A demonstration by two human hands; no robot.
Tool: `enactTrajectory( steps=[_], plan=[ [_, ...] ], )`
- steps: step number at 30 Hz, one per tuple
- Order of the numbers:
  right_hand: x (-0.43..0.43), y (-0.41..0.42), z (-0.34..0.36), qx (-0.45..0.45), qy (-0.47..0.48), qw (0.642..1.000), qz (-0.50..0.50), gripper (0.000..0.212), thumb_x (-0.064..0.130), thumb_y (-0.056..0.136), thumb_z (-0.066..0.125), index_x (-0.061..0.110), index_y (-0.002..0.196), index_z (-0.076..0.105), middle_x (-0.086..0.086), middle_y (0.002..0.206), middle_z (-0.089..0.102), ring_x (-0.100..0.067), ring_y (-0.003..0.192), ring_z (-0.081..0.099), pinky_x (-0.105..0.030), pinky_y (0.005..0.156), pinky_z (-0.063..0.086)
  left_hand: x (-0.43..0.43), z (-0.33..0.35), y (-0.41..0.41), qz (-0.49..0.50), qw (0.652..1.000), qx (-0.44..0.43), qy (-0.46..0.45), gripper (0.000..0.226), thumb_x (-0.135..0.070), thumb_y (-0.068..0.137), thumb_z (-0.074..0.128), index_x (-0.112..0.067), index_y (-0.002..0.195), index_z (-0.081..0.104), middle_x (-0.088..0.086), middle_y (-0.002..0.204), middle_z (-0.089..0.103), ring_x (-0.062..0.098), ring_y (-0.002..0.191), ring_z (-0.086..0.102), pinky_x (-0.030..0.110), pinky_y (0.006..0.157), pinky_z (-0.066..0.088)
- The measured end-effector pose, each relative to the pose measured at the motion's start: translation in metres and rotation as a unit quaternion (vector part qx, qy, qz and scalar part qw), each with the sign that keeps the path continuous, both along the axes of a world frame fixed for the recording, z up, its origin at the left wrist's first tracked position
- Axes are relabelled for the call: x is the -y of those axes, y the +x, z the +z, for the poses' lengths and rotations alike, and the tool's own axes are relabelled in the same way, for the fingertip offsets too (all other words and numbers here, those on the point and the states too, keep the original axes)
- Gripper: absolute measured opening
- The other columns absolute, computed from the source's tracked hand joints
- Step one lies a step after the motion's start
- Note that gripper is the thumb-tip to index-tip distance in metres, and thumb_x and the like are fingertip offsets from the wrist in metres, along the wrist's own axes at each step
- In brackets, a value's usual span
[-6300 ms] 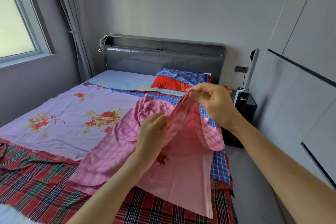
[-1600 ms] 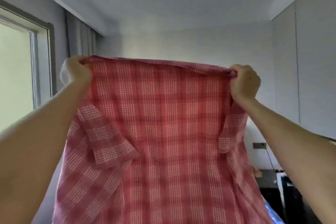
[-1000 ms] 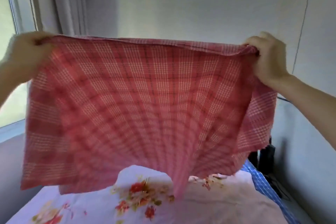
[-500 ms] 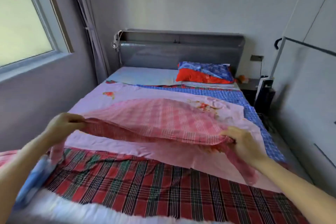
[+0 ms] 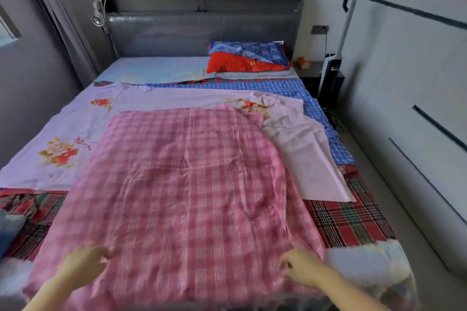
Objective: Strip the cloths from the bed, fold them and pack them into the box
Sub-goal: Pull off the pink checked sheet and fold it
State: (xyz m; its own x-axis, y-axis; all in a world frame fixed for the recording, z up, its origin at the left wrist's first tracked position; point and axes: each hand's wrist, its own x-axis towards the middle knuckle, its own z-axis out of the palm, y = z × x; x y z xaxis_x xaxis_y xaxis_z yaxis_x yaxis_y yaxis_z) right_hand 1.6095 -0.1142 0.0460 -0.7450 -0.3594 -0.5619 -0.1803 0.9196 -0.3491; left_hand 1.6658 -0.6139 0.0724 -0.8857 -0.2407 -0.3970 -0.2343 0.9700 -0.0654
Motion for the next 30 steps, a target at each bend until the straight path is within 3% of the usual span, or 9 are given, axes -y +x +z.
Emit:
enactTrajectory(
  steps=[5, 7, 10, 14, 18, 20, 22, 26, 30],
  plan=[
    [-0.051, -0.002, -0.021, 0.032, -0.019, 0.981, -0.189, 0.011, 0.022, 0.093, 0.055, 0.023, 0.089, 0.065, 0.007, 0.092, 0.065, -0.004, 0.081, 0.06, -0.02, 0.074, 0.05, -0.062, -0.01, -0.062, -0.085, 0.996, 0.003, 0.021, 0.017, -0.037, 0.093, 0.046, -0.051, 0.1, 0.053, -0.016, 0.118, 0.06, 0.006, 0.111, 0.055, 0.023, 0.089, 0.041],
    [-0.068, -0.009, -0.032, 0.026, -0.019, 0.96, -0.277, 0.016, 0.023, 0.093, 0.053, 0.021, 0.079, 0.06, 0.006, 0.081, 0.062, -0.006, 0.071, 0.056, -0.018, 0.066, 0.046, -0.09, -0.02, -0.099, -0.125, 0.992, 0.003, 0.036, 0.023, -0.032, 0.094, 0.045, -0.048, 0.106, 0.056, -0.017, 0.118, 0.059, 0.005, 0.11, 0.055, 0.022, 0.09, 0.041],
    [-0.086, -0.012, -0.053, 0.014, -0.025, 0.92, -0.39, 0.024, 0.022, 0.092, 0.054, 0.024, 0.069, 0.053, 0.005, 0.074, 0.061, -0.01, 0.07, 0.055, -0.024, 0.067, 0.046, -0.135, -0.044, -0.151, -0.2, 0.978, 0.003, 0.063, 0.026, -0.03, 0.096, 0.044, -0.037, 0.116, 0.06, -0.017, 0.118, 0.058, 0.005, 0.112, 0.052, 0.022, 0.097, 0.04],
    [-0.091, -0.016, -0.087, 0.011, -0.033, 0.888, -0.459, 0.028, 0.021, 0.091, 0.057, 0.03, 0.065, 0.05, 0.015, 0.067, 0.053, -0.01, 0.071, 0.054, -0.009, 0.053, 0.032, -0.209, -0.081, -0.215, -0.267, 0.957, -0.004, 0.111, 0.025, -0.02, 0.096, 0.047, -0.029, 0.111, 0.064, -0.012, 0.11, 0.06, 0.01, 0.11, 0.054, 0.025, 0.093, 0.044],
    [-0.085, -0.02, -0.126, -0.012, -0.032, 0.838, -0.544, 0.016, 0.017, 0.092, 0.055, 0.021, 0.076, 0.057, 0.007, 0.074, 0.058, -0.012, 0.072, 0.055, -0.016, 0.055, 0.036, -0.292, -0.125, -0.257, -0.345, 0.921, -0.016, 0.179, 0.02, -0.012, 0.091, 0.054, -0.02, 0.098, 0.071, -0.005, 0.097, 0.064, 0.019, 0.1, 0.057, 0.031, 0.084, 0.048],
    [-0.092, -0.024, -0.148, -0.04, -0.032, 0.787, -0.615, 0.013, 0.018, 0.094, 0.054, 0.018, 0.082, 0.06, -0.001, 0.084, 0.064, -0.016, 0.077, 0.058, -0.025, 0.061, 0.04, -0.336, -0.149, -0.275, -0.388, 0.895, -0.03, 0.217, 0.014, -0.007, 0.085, 0.063, -0.015, 0.086, 0.073, -0.001, 0.083, 0.064, 0.023, 0.084, 0.058, 0.039, 0.073, 0.052],
    [-0.101, -0.032, -0.166, -0.066, -0.018, 0.758, -0.649, 0.018, 0.021, 0.095, 0.054, 0.009, 0.105, 0.063, -0.007, 0.104, 0.065, -0.021, 0.094, 0.059, -0.028, 0.074, 0.042, -0.375, -0.163, -0.287, -0.425, 0.874, -0.047, 0.23, 0.014, -0.003, 0.081, 0.066, -0.014, 0.085, 0.074, 0.001, 0.08, 0.064, 0.024, 0.081, 0.058, 0.041, 0.072, 0.053],
    [-0.117, -0.065, -0.199, -0.052, -0.091, 0.75, -0.653, 0.047, 0.025, 0.091, 0.061, 0.008, 0.133, 0.048, -0.004, 0.131, 0.054, -0.019, 0.12, 0.05, -0.031, 0.099, 0.04, -0.452, -0.191, -0.307, -0.485, 0.845, -0.07, 0.213, 0.027, -0.008, 0.091, 0.054, -0.018, 0.111, 0.068, -0.001, 0.111, 0.064, 0.021, 0.106, 0.052, 0.036, 0.097, 0.042],
    [-0.122, -0.104, -0.224, -0.045, -0.119, 0.794, -0.595, 0.063, 0.026, 0.081, 0.072, 0.017, 0.137, 0.044, 0.0, 0.127, 0.056, -0.017, 0.116, 0.054, -0.029, 0.095, 0.043, -0.51, -0.213, -0.321, -0.602, 0.789, -0.028, 0.119, 0.054, -0.013, 0.092, 0.051, -0.028, 0.142, 0.039, -0.004, 0.149, 0.036, 0.019, 0.137, 0.029, 0.037, 0.115, 0.017]
  ],
)
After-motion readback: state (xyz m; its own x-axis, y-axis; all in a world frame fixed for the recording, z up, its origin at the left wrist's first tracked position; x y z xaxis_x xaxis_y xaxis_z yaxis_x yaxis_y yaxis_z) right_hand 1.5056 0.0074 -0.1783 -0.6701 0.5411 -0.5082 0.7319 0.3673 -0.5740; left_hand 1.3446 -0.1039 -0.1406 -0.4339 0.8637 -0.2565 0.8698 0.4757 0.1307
